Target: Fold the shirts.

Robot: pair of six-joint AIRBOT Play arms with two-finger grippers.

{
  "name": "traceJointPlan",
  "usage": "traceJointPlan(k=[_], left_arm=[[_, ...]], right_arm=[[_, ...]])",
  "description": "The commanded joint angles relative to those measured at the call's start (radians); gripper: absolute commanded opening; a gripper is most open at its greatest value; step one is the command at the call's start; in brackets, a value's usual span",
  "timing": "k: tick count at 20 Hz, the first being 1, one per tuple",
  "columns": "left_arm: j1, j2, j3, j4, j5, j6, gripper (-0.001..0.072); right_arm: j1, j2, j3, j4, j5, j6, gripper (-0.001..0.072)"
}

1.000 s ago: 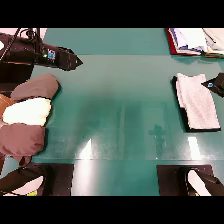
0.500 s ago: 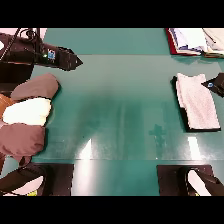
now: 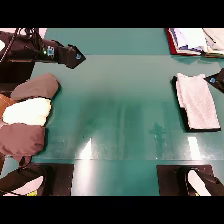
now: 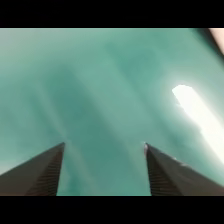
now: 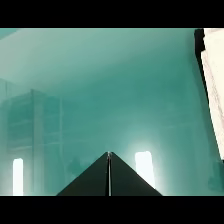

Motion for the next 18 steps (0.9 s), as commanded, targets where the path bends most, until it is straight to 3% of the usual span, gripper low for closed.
traceJointPlan(k=[1,8,12,17,18], left_arm=[[0.065,-0.032,0.0,0.342,0.037,-0.168,0.0593],[0.357,-0.354,0.0,0.38,-0.056,-0.203,0.0594],[0.407,-0.507,0.0,0.383,-0.074,-0.202,0.0593],[0.408,-0.566,-0.002,0.383,-0.074,-0.203,0.0585],[0.408,-0.566,-0.005,0.383,-0.08,-0.203,0.0402]], right_arm=[[-0.001,0.0,0.001,0.036,-0.037,0.0,0.0014],[0.0,0.0,0.001,0.037,-0.035,0.0,0.0014],[-0.001,0.0,0.001,0.037,-0.04,0.0,0.0014],[-0.001,0.0,0.001,0.036,-0.04,0.0,0.0014],[-0.001,0.0,0.001,0.036,-0.04,0.0,0.0014]])
